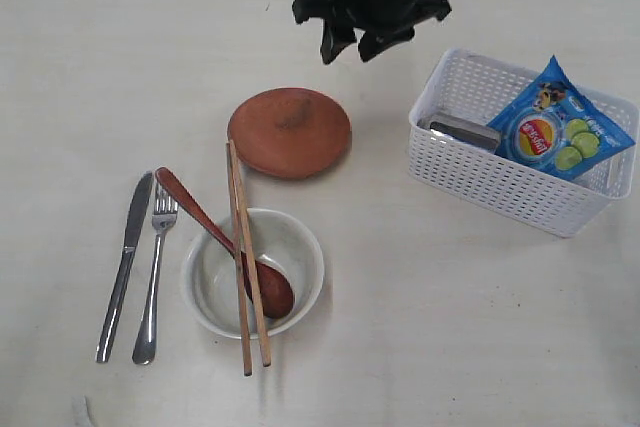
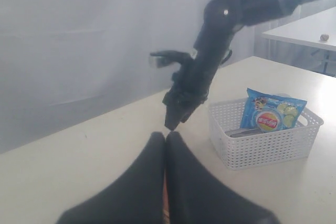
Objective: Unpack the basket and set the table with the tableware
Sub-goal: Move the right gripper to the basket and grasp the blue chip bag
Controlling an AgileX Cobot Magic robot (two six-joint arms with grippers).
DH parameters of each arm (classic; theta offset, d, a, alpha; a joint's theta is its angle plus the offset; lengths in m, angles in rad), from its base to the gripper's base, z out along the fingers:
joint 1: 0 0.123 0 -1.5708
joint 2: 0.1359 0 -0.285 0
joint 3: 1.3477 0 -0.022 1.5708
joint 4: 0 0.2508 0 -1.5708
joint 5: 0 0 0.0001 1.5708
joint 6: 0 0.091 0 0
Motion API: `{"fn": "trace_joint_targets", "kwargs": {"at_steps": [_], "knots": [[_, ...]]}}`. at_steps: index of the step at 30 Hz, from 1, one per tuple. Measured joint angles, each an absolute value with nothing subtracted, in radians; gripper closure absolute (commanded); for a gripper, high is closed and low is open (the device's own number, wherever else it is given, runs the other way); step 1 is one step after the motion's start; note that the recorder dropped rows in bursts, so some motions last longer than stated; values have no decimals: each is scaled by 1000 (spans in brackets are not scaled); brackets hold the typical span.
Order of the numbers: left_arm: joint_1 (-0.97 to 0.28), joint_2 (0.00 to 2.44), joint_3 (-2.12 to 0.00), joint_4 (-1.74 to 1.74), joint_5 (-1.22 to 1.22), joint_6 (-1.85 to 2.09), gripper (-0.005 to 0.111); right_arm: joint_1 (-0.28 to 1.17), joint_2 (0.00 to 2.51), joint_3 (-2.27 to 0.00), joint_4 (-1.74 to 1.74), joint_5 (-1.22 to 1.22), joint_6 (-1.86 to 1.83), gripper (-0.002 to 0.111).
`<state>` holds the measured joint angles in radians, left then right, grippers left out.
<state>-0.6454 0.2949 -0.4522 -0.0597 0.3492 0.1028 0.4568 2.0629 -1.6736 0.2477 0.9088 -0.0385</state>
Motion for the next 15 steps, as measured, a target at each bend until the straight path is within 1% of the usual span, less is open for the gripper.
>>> {"fn": "trace_joint_targets", "kwargs": {"at_steps": [5,9,15], "knots": [[-645,295,-452,-60,349,103,107,399,1974,-1759,205,1098,-26,59],[-645,295,-452,-60,349,103,107,306,1891,-1766,189,1193,-19,59],[-645,295,-452,-60,349,103,107,181,1740,-1622,111,1208,-27,59]]}}
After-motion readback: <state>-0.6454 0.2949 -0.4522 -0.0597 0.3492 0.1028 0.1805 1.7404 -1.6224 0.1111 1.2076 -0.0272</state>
